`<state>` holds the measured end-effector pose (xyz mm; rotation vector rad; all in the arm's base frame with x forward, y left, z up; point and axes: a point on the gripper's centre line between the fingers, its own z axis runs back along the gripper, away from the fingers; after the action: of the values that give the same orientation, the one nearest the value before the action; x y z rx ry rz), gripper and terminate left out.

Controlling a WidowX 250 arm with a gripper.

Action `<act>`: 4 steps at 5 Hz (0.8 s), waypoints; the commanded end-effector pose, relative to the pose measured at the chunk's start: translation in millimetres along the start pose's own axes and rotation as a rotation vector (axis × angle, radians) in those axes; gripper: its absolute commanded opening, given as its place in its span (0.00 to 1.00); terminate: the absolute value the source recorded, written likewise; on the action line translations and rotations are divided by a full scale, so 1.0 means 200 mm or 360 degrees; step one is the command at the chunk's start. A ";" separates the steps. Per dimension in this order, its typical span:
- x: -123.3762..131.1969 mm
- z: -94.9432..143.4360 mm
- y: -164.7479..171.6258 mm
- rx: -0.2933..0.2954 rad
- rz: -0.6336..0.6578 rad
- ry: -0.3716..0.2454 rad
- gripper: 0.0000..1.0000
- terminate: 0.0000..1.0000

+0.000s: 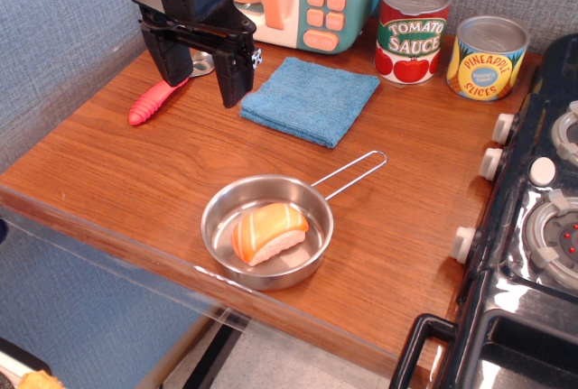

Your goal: Pick up the spoon and put it on napkin.

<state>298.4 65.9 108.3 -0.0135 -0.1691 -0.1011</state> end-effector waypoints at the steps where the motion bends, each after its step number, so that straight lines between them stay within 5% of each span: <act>1: 0.00 0.00 0.00 0.0000 0.0000 0.0000 1.00 0.00; 4: 0.12 -0.11 0.37 0.0109 0.0270 0.0033 1.00 0.00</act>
<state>331.7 134.6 72.9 0.0274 -0.1011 0.0741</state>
